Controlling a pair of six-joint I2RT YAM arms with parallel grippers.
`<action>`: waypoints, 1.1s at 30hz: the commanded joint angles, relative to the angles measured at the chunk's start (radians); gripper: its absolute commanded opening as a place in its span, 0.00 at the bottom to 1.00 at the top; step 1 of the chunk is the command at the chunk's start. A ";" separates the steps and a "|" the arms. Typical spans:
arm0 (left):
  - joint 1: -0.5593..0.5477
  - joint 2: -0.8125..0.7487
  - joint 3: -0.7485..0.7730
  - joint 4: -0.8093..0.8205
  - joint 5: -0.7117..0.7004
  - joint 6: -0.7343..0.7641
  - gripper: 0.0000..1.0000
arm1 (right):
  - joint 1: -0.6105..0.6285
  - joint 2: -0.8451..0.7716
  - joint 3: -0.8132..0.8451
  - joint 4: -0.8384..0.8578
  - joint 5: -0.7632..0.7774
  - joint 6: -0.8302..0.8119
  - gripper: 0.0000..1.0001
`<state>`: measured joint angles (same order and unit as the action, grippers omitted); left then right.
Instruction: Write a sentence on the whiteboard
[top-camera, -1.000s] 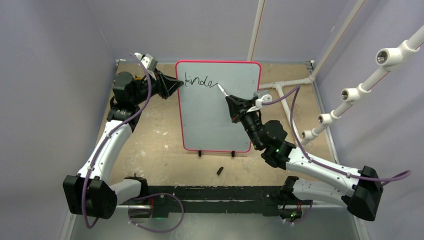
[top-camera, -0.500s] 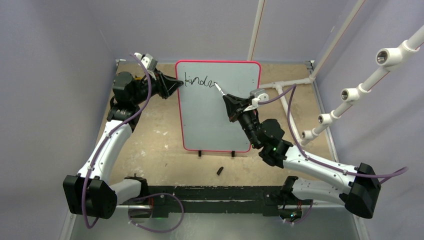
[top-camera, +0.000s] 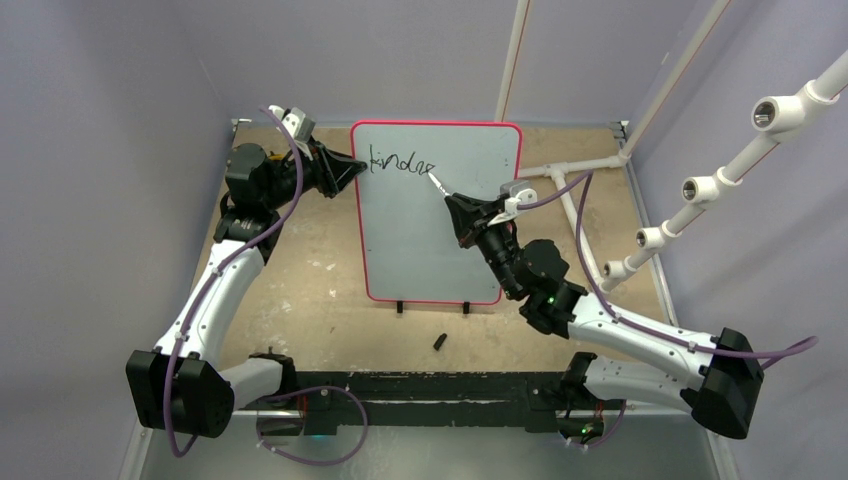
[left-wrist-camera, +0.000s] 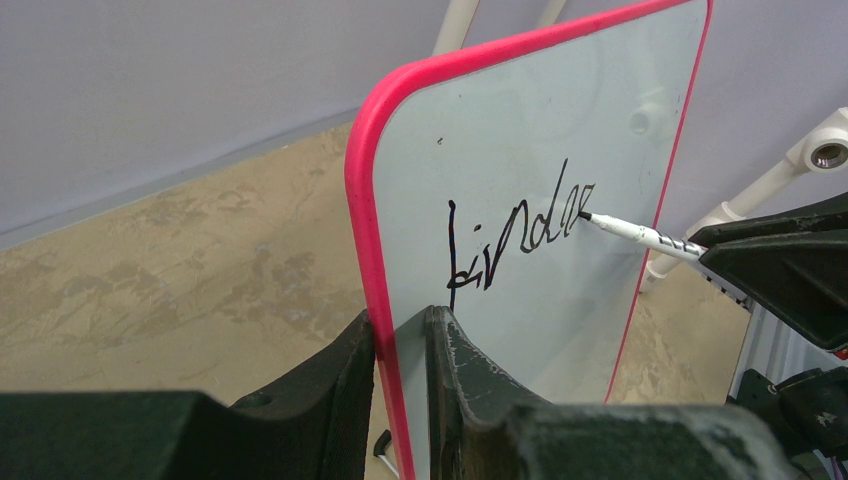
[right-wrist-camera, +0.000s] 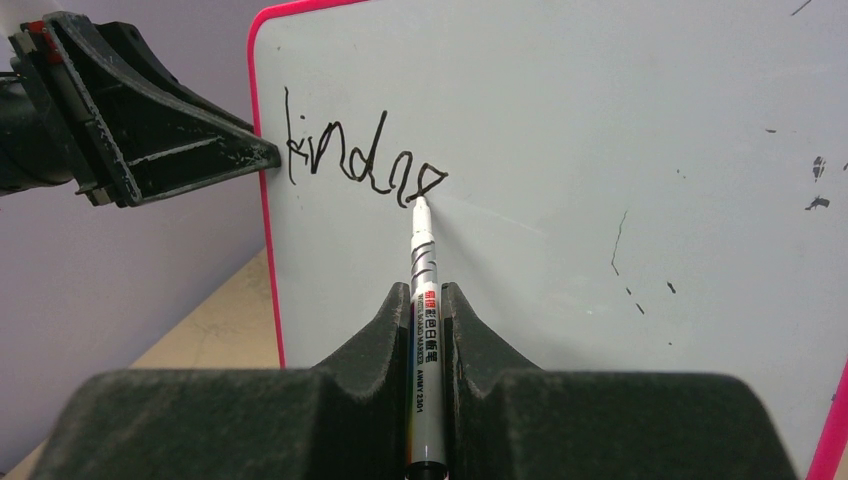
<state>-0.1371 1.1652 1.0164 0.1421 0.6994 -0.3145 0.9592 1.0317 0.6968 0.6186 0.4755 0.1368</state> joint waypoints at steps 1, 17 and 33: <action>0.002 0.007 -0.010 0.001 0.011 0.011 0.00 | -0.004 -0.021 -0.015 -0.037 0.021 0.009 0.00; 0.002 0.011 -0.010 0.001 0.011 0.011 0.00 | -0.004 -0.080 -0.022 0.002 0.008 -0.028 0.00; 0.002 0.014 -0.010 0.002 0.011 0.010 0.00 | -0.004 -0.063 0.004 0.071 0.077 -0.074 0.00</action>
<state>-0.1375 1.1652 1.0164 0.1425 0.7033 -0.3145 0.9592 0.9535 0.6655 0.6262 0.5137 0.0959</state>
